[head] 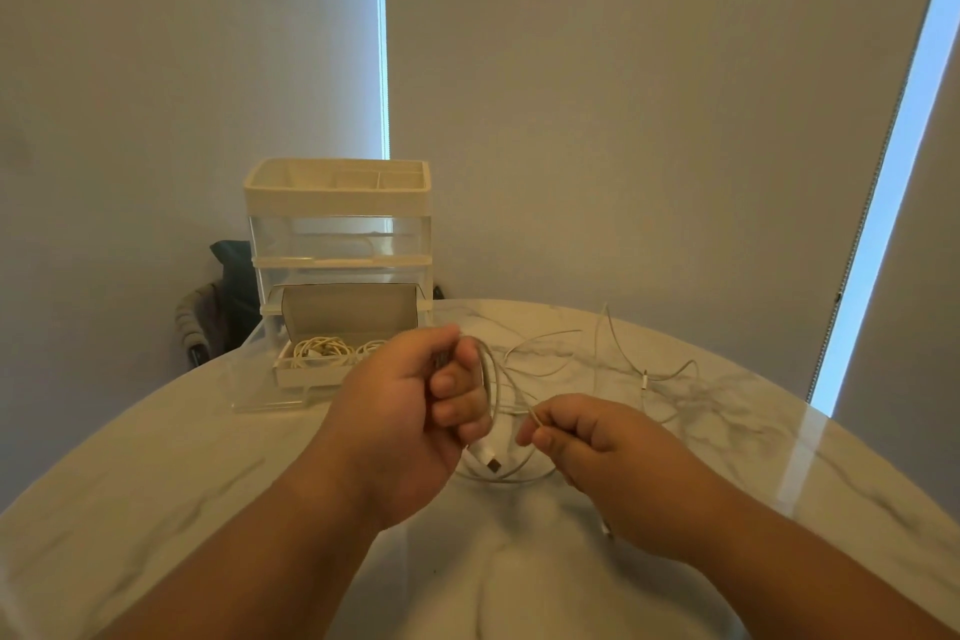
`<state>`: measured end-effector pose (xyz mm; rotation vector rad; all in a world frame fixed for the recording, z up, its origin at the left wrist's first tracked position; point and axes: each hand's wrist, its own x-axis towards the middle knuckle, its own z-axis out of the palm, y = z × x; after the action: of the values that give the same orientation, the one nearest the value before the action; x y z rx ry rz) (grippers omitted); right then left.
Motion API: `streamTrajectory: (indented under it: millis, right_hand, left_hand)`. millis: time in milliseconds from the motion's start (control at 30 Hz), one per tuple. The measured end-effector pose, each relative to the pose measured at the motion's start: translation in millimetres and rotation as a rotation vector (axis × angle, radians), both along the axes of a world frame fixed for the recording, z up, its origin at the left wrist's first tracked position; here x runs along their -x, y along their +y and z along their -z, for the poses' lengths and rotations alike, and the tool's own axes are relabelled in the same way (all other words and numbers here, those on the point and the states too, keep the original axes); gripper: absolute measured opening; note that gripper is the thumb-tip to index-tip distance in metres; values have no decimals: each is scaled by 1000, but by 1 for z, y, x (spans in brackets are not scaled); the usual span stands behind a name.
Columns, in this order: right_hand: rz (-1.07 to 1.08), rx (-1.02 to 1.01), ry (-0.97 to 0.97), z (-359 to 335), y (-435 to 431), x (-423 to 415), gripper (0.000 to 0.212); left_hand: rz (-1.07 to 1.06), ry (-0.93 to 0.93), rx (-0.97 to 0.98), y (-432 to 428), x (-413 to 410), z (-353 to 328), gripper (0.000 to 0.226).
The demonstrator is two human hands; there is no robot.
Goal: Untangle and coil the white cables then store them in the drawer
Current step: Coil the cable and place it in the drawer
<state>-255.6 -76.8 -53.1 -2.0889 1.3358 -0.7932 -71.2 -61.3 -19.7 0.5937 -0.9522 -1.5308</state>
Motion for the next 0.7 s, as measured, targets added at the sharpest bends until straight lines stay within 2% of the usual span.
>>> streamTrajectory:
  millis: [133, 400, 700]
  right_hand:
    - [-78, -69, 68, 2, 5, -7, 17]
    - [-217, -128, 199, -6, 17, -11, 32]
    - [-300, -96, 225, -10, 20, -9, 42]
  left_hand:
    - [-53, 118, -26, -3, -2, -2, 13]
    - [-84, 165, -60, -7, -2, 2, 27]
    - [-159, 35, -33, -5, 8, 5, 23]
